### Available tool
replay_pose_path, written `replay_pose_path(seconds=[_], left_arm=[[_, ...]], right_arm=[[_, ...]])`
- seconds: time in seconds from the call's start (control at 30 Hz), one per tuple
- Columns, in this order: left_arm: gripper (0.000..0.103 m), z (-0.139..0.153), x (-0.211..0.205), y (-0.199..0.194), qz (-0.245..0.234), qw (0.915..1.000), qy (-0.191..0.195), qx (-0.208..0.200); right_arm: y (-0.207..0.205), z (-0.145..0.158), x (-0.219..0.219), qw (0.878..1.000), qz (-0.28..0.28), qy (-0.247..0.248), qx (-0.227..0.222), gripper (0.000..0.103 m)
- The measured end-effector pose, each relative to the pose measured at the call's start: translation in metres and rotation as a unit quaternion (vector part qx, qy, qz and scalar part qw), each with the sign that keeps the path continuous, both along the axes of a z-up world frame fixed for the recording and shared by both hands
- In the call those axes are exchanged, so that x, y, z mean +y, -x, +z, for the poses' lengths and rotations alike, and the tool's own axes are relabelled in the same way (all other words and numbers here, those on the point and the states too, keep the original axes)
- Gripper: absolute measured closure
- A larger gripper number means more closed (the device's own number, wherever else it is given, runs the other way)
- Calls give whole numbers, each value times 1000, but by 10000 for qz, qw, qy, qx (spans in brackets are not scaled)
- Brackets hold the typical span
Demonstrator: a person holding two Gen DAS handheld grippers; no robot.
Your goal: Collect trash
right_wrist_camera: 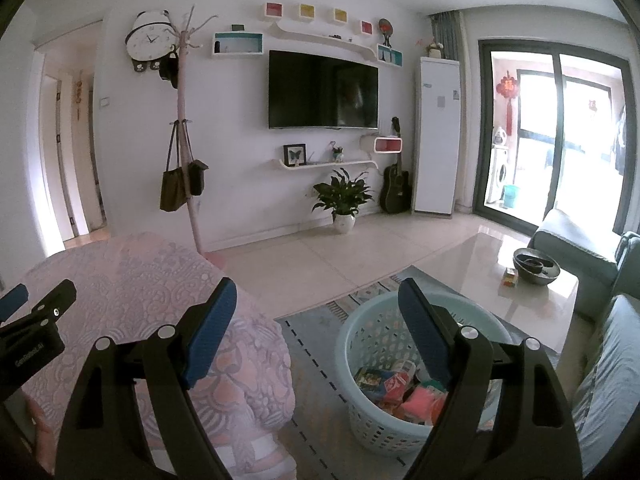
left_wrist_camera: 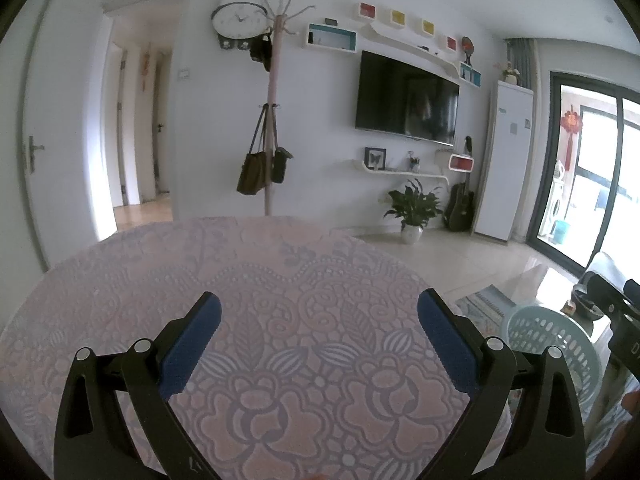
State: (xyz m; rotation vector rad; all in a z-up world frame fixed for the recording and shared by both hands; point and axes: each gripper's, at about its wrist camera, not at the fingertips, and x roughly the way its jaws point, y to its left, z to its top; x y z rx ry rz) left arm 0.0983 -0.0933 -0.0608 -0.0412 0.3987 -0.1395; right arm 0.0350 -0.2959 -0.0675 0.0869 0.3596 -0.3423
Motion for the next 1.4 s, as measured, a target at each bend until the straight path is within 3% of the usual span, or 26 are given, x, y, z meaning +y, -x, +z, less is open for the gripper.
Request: replay_pose_path(seconds=[1.4], left_arm=[[8,-2,7,1,64,9999,67,121]], right_arm=[[-1,-2,-1,9999,141,-44,43,24]])
